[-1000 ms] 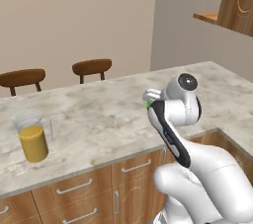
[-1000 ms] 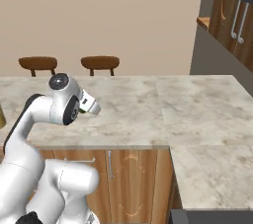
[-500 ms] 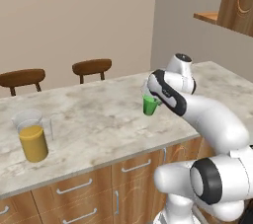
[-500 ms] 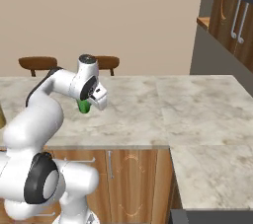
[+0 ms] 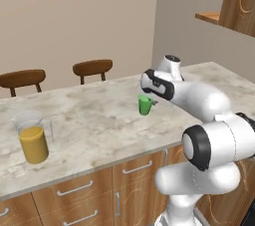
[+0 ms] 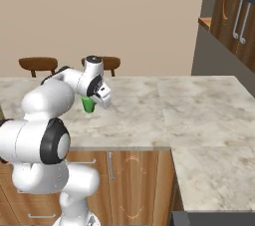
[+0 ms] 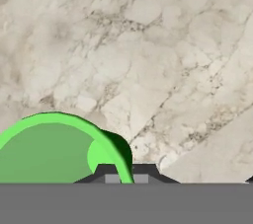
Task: Place the pitcher and cup on the dining counter for serving.
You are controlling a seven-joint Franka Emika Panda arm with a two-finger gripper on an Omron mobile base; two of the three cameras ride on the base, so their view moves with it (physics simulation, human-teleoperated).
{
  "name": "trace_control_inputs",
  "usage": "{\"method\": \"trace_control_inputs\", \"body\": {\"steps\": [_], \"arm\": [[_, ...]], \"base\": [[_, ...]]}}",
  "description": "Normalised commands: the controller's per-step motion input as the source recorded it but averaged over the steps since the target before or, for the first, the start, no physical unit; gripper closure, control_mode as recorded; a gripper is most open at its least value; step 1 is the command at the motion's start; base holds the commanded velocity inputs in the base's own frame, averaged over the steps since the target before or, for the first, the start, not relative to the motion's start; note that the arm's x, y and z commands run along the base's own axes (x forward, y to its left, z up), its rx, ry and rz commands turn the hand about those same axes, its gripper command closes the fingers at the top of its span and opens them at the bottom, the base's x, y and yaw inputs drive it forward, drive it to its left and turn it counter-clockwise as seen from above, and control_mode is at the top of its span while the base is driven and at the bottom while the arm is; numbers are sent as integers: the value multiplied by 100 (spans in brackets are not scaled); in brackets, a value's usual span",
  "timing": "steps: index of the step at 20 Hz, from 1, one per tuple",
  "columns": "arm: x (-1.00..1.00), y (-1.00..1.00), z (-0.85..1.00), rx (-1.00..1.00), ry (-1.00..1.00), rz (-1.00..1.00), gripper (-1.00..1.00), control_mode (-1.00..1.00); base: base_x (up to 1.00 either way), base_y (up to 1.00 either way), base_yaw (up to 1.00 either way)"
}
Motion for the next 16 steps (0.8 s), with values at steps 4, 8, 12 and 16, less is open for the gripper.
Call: {"method": "trace_control_inputs", "body": {"steps": [4, 8, 12, 16], "arm": [[67, 26, -45, 0, 4, 0, 100, -100], [43, 25, -75, 0, 9, -1, 100, -100], [33, 19, -71, 0, 5, 0, 100, -100], [24, 20, -58, -5, 0, 0, 100, -100]], "base": [[0, 0, 0], [0, 0, 0], [0, 0, 0], [0, 0, 0]]}}
